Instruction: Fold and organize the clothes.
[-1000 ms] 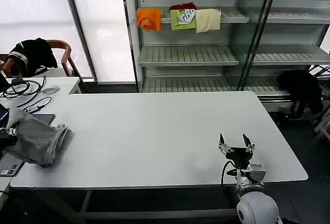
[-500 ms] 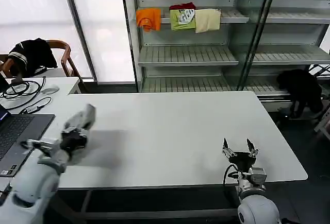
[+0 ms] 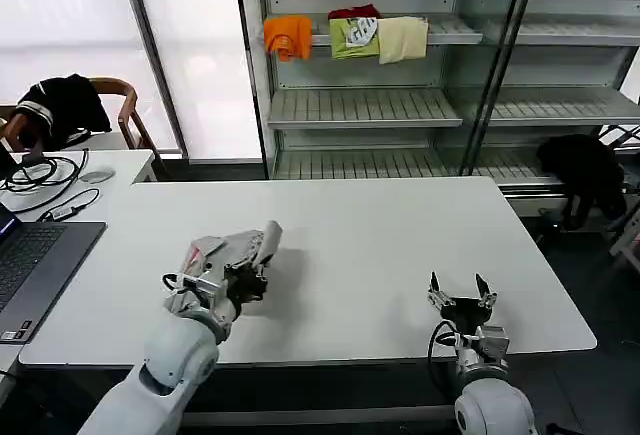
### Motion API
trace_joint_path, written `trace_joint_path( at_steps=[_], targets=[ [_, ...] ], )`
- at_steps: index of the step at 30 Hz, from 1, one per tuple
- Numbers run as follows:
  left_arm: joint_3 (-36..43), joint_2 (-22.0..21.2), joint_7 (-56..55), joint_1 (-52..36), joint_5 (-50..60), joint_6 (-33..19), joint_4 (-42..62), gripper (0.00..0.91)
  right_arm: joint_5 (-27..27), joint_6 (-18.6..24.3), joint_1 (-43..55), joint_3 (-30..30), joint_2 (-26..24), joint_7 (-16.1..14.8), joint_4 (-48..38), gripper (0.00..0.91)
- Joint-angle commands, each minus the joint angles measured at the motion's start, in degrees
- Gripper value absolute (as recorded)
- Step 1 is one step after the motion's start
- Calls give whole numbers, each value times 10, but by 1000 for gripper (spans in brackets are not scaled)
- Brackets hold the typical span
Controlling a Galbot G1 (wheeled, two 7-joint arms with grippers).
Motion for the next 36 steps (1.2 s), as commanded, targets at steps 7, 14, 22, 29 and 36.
trace_joint_path(
  at_steps=[7, 14, 22, 29, 36],
  targets=[
    [58, -118, -66, -60, -124, -28, 3, 907, 12, -7, 41, -31, 28, -1, -44, 907],
    [13, -82, -98, -36, -104, -1, -43, 907, 198, -50, 70, -60, 38, 21, -16, 907],
    [-72, 13, -115, 23, -5, 7, -101, 907, 363, -86, 141, -134, 62, 93, -5, 907],
    [-151, 46, -81, 102, 62, 6, -113, 907, 361, -95, 193, -184, 83, 117, -44, 907],
    [-191, 45, -84, 115, 55, 6, -95, 907, 333, -111, 234, -241, 111, 140, -96, 907]
  ],
)
